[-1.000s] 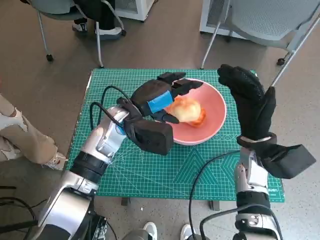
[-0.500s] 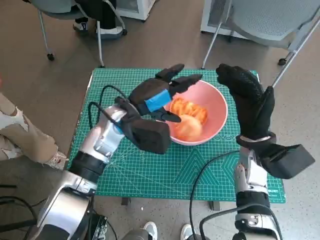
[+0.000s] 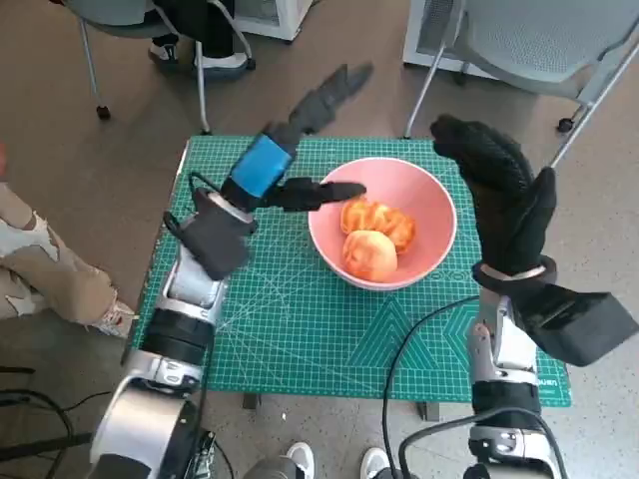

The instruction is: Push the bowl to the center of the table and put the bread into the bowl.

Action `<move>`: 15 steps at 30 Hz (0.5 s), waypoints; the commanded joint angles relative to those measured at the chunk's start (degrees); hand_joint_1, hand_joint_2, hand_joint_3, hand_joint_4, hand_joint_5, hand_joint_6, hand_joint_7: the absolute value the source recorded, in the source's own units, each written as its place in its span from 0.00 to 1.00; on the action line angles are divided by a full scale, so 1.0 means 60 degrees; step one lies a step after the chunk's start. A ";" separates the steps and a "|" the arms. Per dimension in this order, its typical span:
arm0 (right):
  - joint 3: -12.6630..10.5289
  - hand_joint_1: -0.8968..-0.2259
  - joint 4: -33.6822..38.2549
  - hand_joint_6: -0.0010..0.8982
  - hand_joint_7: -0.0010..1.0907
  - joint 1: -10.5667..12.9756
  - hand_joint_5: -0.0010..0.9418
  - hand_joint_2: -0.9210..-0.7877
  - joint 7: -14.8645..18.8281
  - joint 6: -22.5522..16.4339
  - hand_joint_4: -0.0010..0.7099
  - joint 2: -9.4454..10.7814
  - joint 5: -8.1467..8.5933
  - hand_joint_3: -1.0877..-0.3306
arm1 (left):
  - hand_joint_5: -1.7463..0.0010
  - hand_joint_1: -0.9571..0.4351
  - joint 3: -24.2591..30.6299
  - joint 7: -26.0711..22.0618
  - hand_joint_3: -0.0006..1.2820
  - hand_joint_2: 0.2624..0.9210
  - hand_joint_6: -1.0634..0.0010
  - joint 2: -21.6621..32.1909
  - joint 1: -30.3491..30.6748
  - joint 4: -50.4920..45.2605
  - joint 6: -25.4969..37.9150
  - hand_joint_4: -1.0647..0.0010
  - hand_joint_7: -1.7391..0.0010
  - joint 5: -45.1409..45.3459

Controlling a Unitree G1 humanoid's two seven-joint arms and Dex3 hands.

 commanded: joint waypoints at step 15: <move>0.0335 0.38 -0.0100 0.07 0.46 -0.0242 0.01 0.00 0.0410 0.0144 0.30 -0.0095 0.0097 0.46 | 1.00 0.23 0.1432 -0.2634 0.21 1.00 0.82 -0.0578 0.0809 0.0024 -0.0730 0.98 1.00 -0.2360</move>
